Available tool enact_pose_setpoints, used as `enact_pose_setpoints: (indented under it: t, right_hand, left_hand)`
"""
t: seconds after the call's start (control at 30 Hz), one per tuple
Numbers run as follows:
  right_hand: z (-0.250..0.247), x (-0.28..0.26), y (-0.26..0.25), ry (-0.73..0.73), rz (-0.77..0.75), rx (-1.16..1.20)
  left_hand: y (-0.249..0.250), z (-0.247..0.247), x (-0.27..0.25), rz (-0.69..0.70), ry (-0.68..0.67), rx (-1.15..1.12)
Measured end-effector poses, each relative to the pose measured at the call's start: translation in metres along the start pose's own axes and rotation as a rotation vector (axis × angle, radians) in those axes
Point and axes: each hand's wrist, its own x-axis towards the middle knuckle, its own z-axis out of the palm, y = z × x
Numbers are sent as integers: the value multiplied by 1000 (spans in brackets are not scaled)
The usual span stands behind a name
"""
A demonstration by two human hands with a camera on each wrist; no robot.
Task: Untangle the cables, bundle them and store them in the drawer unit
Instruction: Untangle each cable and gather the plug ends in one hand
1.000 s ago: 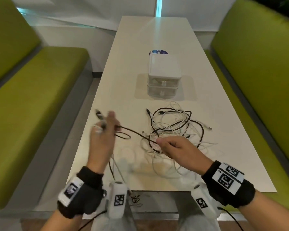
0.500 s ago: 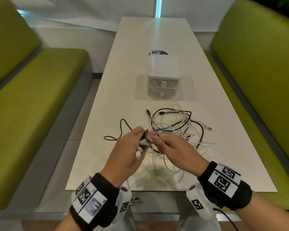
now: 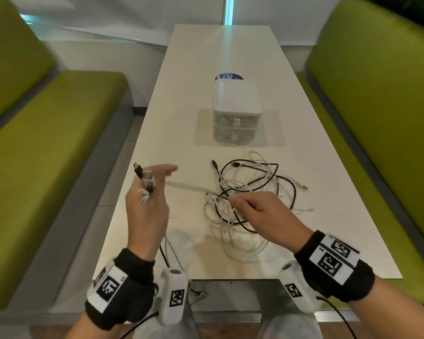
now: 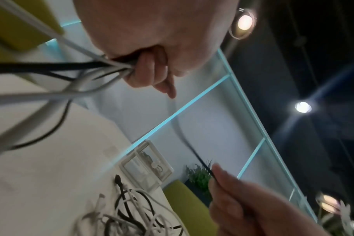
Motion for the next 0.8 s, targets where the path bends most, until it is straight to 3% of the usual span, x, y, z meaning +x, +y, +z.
enact_pose_setpoints:
  t: [0.1, 0.2, 0.27, 0.37, 0.43, 0.57, 0.8]
  right_hand:
    - [3, 2, -4, 0, -31, -53]
    - [6, 2, -6, 26, -95, -61]
    - [8, 0, -7, 45, -144, -75]
    - [10, -5, -5, 39, -163, -67]
    - [10, -5, 1, 46, -178, -98]
    - [10, -1, 15, 53, -178, -149]
    - [3, 7, 25, 0, -105, -149]
  left_hand:
    - [3, 9, -8, 214, -89, 56]
    - [-7, 19, -18, 342, -395, 314]
    - [-15, 22, -21, 396, -501, 450]
    - [-11, 20, -20, 404, -572, 423]
    - [-2, 19, -20, 320, -521, 348]
    - [15, 14, -11, -146, -216, -67]
    - [25, -6, 12, -234, 17, -380]
